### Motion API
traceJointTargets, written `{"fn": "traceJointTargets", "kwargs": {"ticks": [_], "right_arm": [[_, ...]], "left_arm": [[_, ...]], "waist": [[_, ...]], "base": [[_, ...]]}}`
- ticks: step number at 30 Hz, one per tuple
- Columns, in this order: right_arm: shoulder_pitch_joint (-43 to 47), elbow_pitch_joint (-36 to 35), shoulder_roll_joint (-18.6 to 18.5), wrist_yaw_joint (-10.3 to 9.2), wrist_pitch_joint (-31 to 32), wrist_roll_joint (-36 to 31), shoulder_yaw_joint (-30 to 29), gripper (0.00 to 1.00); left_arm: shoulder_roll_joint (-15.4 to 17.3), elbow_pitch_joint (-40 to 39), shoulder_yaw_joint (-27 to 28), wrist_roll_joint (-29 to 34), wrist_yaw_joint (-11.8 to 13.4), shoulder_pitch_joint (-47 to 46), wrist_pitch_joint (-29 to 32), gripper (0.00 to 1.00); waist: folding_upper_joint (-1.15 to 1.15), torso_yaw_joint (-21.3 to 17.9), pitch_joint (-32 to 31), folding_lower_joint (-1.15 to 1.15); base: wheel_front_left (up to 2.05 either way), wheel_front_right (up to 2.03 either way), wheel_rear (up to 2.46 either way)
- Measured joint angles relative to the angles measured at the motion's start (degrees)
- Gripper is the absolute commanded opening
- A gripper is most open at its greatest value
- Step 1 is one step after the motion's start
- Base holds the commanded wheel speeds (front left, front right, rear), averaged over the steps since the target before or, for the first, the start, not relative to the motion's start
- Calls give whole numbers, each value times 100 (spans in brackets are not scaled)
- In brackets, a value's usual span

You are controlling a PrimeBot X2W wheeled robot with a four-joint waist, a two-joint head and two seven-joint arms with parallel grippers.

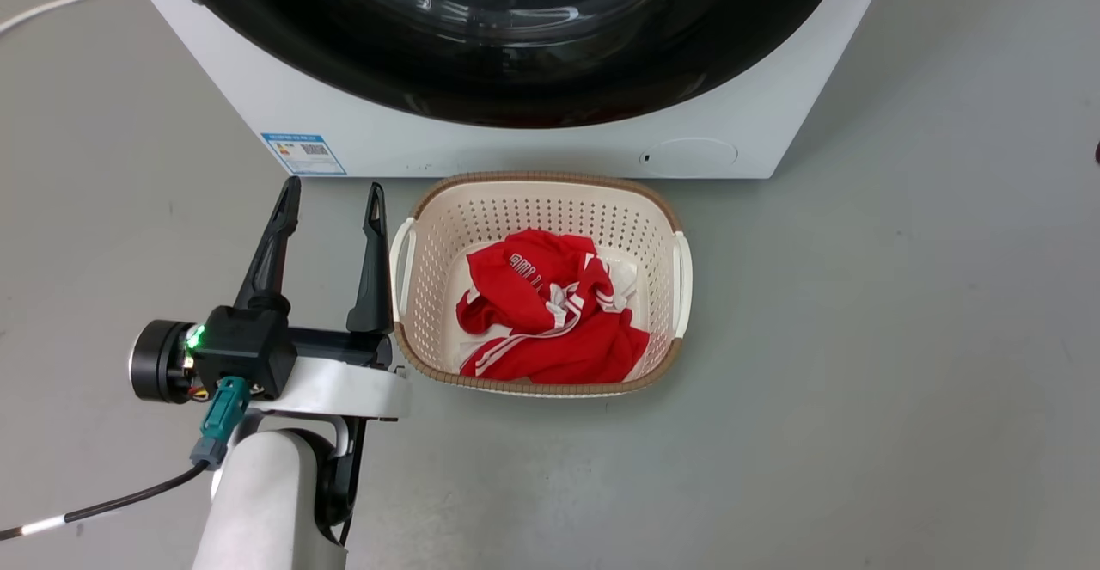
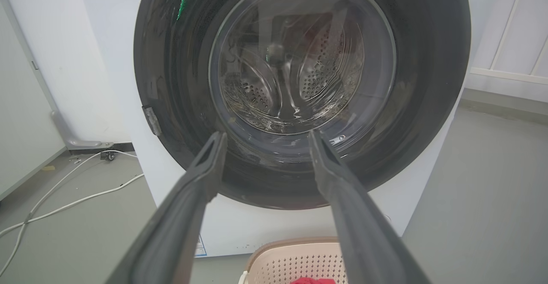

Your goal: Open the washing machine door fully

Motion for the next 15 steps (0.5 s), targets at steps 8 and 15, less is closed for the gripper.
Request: {"fn": "traceJointTargets", "kwargs": {"ticks": [8, 15], "right_arm": [[-1074, 927, 48, 0, 936, -645, 409, 0], [-1690, 1474, 225, 0, 1513, -1150, 646, 0]], "left_arm": [[0, -59, 4, -1, -14, -164, 0, 100], [-1, -125, -2, -1, -15, -311, 0, 100]], "waist": [[0, 80, 316, 0], [0, 126, 587, 0]], "base": [[0, 0, 0], [0, 0, 0]]}}
